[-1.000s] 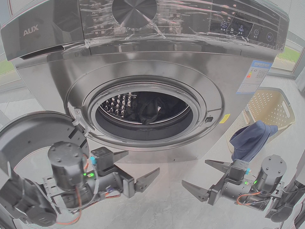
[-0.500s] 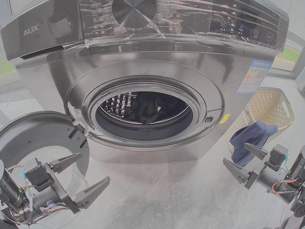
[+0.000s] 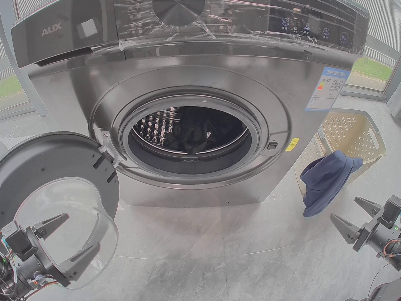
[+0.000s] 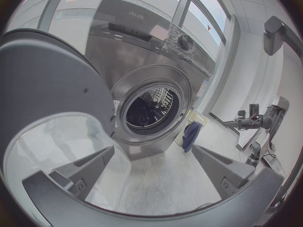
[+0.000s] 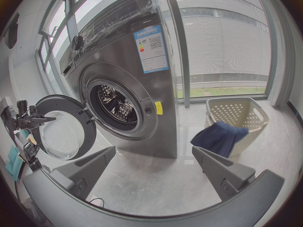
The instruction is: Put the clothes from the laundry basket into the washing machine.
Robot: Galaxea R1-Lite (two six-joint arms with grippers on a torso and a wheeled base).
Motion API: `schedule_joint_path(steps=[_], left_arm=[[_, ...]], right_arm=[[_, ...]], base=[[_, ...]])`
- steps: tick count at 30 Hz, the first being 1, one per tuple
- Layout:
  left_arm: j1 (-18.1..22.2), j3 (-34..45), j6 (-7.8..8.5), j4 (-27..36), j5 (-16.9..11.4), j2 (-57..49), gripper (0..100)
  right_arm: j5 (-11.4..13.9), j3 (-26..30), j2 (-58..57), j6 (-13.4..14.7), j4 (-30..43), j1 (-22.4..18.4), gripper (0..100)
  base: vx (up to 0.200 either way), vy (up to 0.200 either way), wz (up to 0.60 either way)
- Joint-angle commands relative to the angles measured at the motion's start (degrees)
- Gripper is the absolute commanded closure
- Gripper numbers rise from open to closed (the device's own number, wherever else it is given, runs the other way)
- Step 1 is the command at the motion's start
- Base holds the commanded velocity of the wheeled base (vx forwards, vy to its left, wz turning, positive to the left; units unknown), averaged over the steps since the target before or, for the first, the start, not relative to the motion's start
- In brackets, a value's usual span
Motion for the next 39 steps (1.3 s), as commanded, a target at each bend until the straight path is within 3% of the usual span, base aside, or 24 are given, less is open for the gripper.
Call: schedule_joint_path(steps=[1, 8, 12, 13, 16, 19, 23, 25, 28, 30, 33, 35, 36, 37, 39], left_arm=[[5.24, 1.01, 0.33, 5.42, -0.25, -11.03, 0], [11.92, 1.01, 0.25, 17.02, -0.86, -23.6, 0], [13.76, 1.01, 0.16, 23.88, -2.0, -31.86, 0], [14.99, 0.92, -0.55, 30.03, -2.88, -36.7, 0], [17.28, 0.92, -1.34, 37.77, -3.76, -41.97, 0], [19.04, 0.92, -1.25, 37.85, -5.61, -44.17, 0], [20.88, 0.92, -0.55, 37.41, -5.61, -44.17, 0], [23.78, 0.92, 0.68, 38.21, -5.43, -44.17, 0], [27.74, 0.92, 2.35, 38.73, -5.34, -44.52, 0], [32.05, 0.92, 3.41, 41.98, -7.19, -48.39, 0], [31.96, 0.92, 4.64, 42.16, -7.19, -48.91, 0], [31.61, 1.01, 6.57, 44.01, -0.42, -49.09, 0], [31.61, 1.01, 6.31, 45.24, 1.16, -49.09, 0], [31.61, 0.66, 6.57, 46.64, 1.78, -49.18, 0], [31.52, 0.48, 7.63, 46.99, -0.25, -49.18, 0]], right_arm=[[0.08, 0.96, -12.65, 0.02, 6.88, -4.88, 0], [0.69, 0.96, -27.41, -0.42, 22.17, -11.56, 0], [0.69, -0.36, -38.14, -3.41, 28.5, -14.2, 0], [0.69, -0.71, -45.43, -4.2, 33.95, -16.22, 0], [1.13, -1.41, -55.28, -4.9, 45.38, -19.03, 0], [1.48, -2.03, -55.89, -5.17, 47.31, -19.29, 0], [0.78, -2.11, -55.72, -5.34, 47.05, -19.47, 0], [0.25, -2.2, -55.98, -5.61, 47.57, -22.72, 0], [1.4, 0.79, -58.09, -5.69, 48.54, -27.73, 0], [3.33, 0.79, -61.43, -4.64, 49.68, -27.12, 0], [3.59, 0.88, -61.43, -4.73, 49.6, -26.85, 0], [2.98, 0.96, -61.25, -4.81, 49.95, -26.85, 0], [3.07, 0.96, -61.16, -5.17, 50.3, -26.85, 0], [3.77, 0.96, -61.08, -4.81, 50.56, -26.94, 0], [6.85, 0.96, -60.99, -5.25, 52.67, -26.94, 0]], base=[[-0.2, 0.0, 0.0], [-0.2, 0.0, 0.0], [-0.2, 0.0, 0.0], [-0.2, 0.0, 0.0], [-0.067, 0.0, 0.0], [0.0, 0.0, 0.0], [0.0, 0.0, 0.0], [0.0, 0.0, 0.0], [0.0, 0.0, 0.0], [0.0, 0.0, 0.0], [0.0, 0.0, 0.0], [0.0, 0.0, 0.0], [0.0, 0.0, 0.0], [0.0, 0.0, 0.0], [0.0, 0.0, 0.0]])
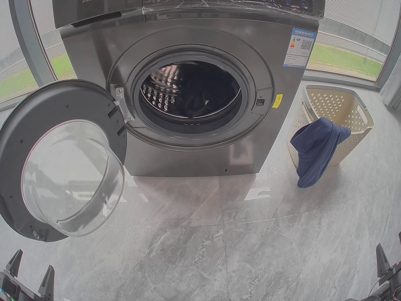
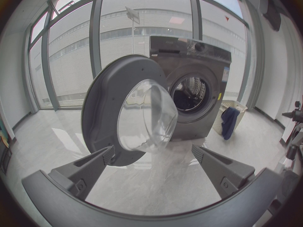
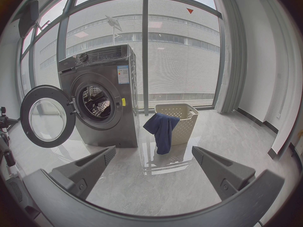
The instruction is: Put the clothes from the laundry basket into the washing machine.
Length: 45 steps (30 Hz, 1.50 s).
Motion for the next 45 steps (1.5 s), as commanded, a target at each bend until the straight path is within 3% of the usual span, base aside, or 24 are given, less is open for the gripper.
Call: schedule_joint_path(steps=[1, 3, 26, 41, 45], left_arm=[[0.48, 0.57, 2.22, 1.81, 0.6, -1.67, 0], [0.39, 0.66, 1.96, 1.37, -0.37, -1.58, 0], [0.39, 0.75, 1.78, 1.28, -0.19, -1.67, 0], [0.39, 0.75, 1.52, 1.28, -0.19, -1.58, 0], [0.39, 0.75, 1.52, 1.37, -0.19, -1.58, 0]], right_arm=[[4.83, 0.61, -1.45, -0.91, 3.89, 0.18, 0], [5.89, 0.35, -1.54, -1.35, 4.59, 0.26, 0], [5.89, 0.43, -1.54, -1.52, 4.59, 0.18, 0], [5.89, 0.43, -1.54, -1.52, 4.59, 0.18, 0], [5.89, 0.43, -1.54, -1.52, 4.59, 0.18, 0]], base=[[0.0, 0.0, 0.0], [0.0, 0.0, 0.0], [0.0, -0.183, 0.0], [0.0, 0.0, 0.0], [0.0, -0.2, 0.0]])
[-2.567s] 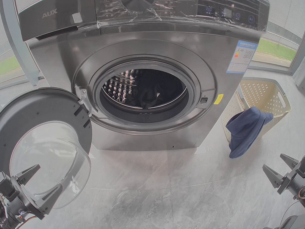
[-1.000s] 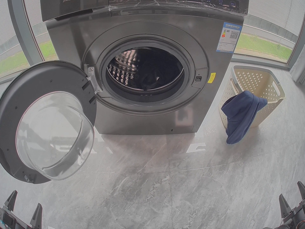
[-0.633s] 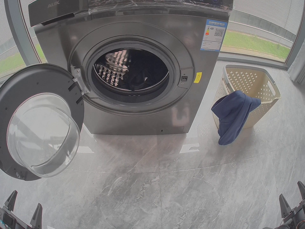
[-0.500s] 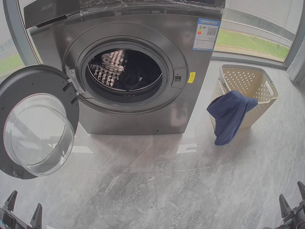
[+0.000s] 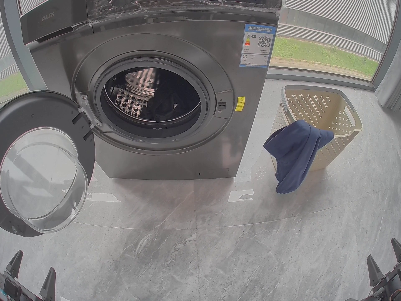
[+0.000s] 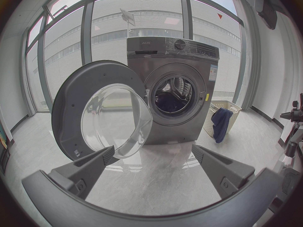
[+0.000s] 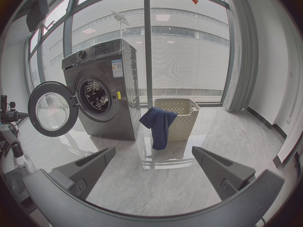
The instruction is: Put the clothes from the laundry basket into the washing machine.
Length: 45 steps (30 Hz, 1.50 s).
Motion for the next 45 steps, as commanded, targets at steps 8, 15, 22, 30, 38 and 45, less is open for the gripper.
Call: schedule_joint_path(steps=[8, 15, 22, 30, 38, 45], left_arm=[[0.04, 0.75, -0.09, -0.03, -0.01, -0.16, 0], [0.04, 0.75, -0.18, -0.03, 0.08, -0.16, 0], [0.04, 0.75, -1.5, -0.11, 0.34, -0.16, 0], [0.04, 0.75, -1.41, -0.2, 0.25, -0.16, 0], [0.04, 0.84, -1.41, -0.38, 0.25, -0.16, 0], [0.04, 0.92, -1.5, -0.38, 0.34, -0.16, 0]], right_arm=[[0.04, 0.37, -0.38, -0.01, 0.0, 0.03, 0], [0.04, 0.37, -0.38, -0.01, 0.0, 0.03, 0], [0.04, 0.37, -0.38, -0.01, 0.0, 0.03, 0], [0.04, 0.37, -0.38, -0.01, 0.0, 0.03, 0], [0.04, 0.37, -0.38, -0.01, 0.0, 0.03, 0], [0.04, 0.37, -0.38, -0.01, 0.0, 0.03, 0]], base=[[0.0, -0.2, 0.0], [0.0, -0.2, 0.0], [0.0, -0.057, 0.0], [0.175, 0.0, 0.0], [0.125, 0.0, 0.0], [0.0, -0.2, 0.0]])
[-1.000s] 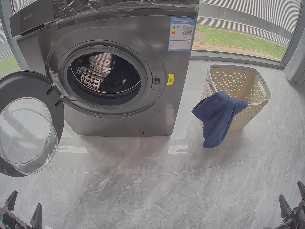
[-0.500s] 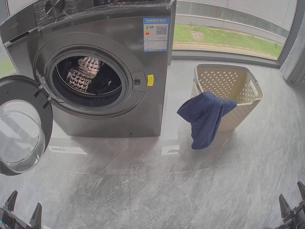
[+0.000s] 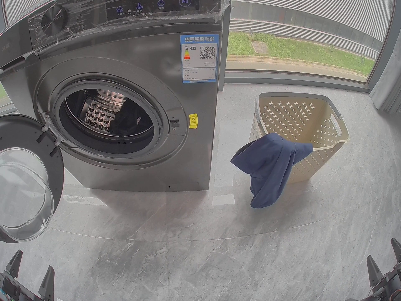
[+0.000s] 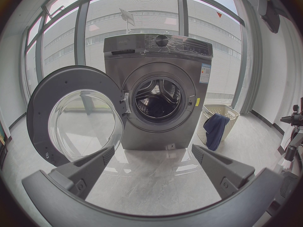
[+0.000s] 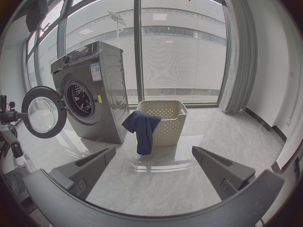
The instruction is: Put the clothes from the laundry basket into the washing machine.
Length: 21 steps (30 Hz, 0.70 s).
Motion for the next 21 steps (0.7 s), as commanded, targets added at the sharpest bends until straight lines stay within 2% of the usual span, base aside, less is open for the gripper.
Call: schedule_joint_path(steps=[1, 21], left_arm=[[-0.02, 0.92, -0.06, 0.01, 0.0, -0.33, 0], [-0.02, 0.84, -0.24, 0.01, 0.09, -0.33, 0]], right_arm=[[0.04, 0.4, -0.5, -0.04, 0.0, -0.04, 0], [0.04, 0.4, -0.5, -0.04, 0.0, -0.04, 0]], base=[[0.0, -0.2, 0.0], [0.0, -0.2, 0.0]])
